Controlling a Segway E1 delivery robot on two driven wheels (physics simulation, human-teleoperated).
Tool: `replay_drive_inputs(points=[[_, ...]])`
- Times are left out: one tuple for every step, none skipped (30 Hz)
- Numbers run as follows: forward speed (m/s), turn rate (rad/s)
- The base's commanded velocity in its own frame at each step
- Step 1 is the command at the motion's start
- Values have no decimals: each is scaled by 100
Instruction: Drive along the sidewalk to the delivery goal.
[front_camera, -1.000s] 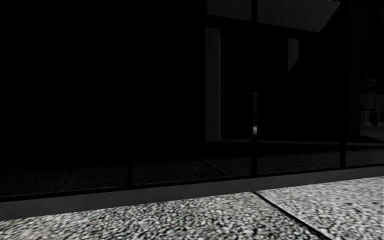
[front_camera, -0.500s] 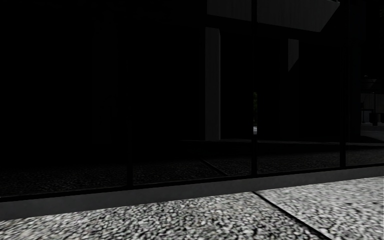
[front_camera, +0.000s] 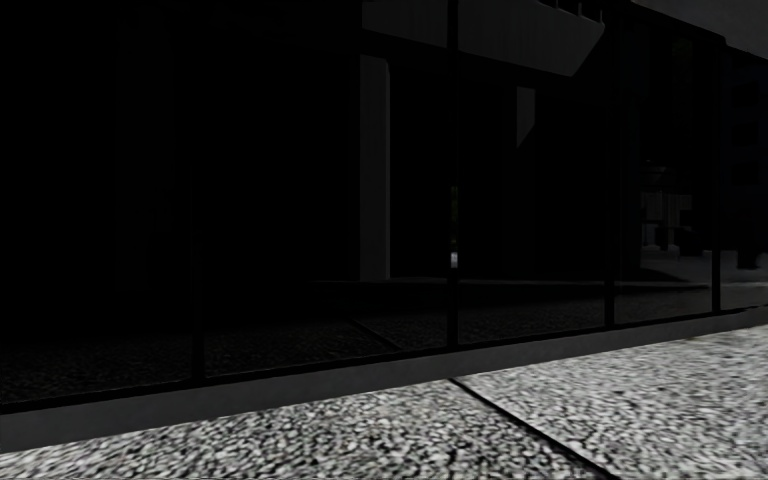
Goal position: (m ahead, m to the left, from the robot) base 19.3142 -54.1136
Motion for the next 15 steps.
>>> replay_drive_inputs(points=[[0,-120],[0,-120],[0,-120],[0,-120],[0,-120],[0,-120],[0,-120],[0,-120],[0,-120],[0,-120],[0,-120],[0,-120],[0,-120],[0,-120],[0,-120]])
